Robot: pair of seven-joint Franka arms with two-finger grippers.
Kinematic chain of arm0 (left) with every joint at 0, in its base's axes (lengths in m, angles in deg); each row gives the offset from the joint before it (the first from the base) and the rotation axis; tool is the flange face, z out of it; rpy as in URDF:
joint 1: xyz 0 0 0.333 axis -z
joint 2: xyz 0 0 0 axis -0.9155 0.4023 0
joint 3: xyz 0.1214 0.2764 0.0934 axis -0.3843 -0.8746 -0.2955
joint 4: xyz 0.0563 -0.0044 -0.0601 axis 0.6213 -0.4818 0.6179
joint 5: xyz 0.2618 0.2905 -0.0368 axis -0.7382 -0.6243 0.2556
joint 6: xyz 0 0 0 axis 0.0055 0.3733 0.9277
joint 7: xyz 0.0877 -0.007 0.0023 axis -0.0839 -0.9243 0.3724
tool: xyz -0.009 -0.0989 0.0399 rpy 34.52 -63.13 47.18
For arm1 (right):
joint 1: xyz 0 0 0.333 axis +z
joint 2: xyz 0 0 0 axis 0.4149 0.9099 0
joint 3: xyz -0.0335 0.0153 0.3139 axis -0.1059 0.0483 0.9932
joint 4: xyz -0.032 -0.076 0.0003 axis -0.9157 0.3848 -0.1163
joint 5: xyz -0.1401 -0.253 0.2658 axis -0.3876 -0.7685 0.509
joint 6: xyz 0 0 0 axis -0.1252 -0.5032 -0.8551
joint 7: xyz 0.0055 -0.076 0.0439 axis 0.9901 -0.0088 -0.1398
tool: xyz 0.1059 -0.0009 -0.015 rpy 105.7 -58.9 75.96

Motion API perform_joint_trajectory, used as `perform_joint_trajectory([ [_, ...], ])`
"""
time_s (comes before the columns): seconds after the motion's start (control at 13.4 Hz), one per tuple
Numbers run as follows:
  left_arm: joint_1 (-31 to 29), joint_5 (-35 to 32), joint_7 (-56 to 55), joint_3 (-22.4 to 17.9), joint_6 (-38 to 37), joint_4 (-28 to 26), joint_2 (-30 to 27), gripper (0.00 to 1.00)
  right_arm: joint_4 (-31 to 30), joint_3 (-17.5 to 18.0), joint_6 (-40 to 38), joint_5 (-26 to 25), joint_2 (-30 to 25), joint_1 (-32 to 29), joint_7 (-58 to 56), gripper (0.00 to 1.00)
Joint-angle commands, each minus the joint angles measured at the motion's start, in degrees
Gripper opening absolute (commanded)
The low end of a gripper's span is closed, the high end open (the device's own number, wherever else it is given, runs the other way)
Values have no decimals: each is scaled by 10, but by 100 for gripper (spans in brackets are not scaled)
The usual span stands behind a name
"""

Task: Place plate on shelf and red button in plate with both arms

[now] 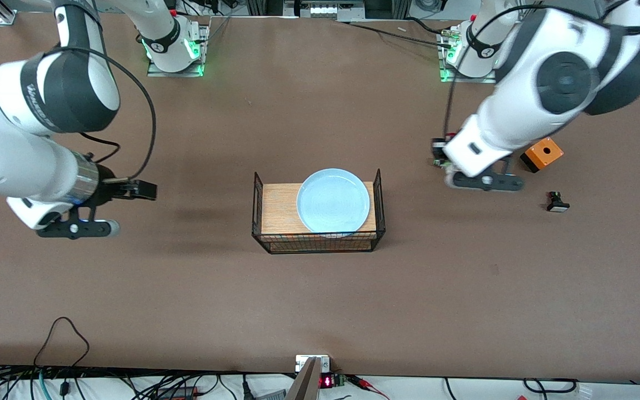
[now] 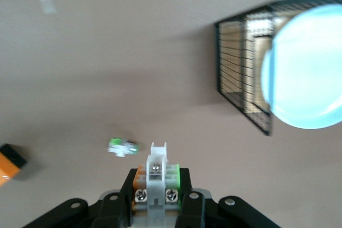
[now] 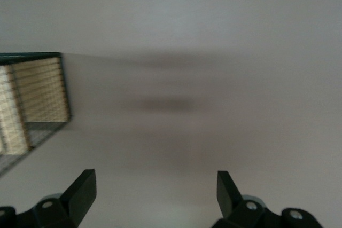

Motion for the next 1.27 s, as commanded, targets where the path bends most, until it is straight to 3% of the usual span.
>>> perform_joint_trajectory([
  [0.0,42,3,-21,-6,3,67,60,0,-10,1,-34,-26,-29,-21,-57,100],
  [0.15,67,3,-46,-6,28,98,99,0,-10,2,-41,-18,-32,-52,-99,100],
  [0.45,106,3,-84,-7,116,111,146,0,-10,-5,-93,-20,-66,-59,-100,100],
  [1.2,151,3,-98,-9,161,201,252,0,-7,-3,-86,-21,-67,-57,-92,100],
])
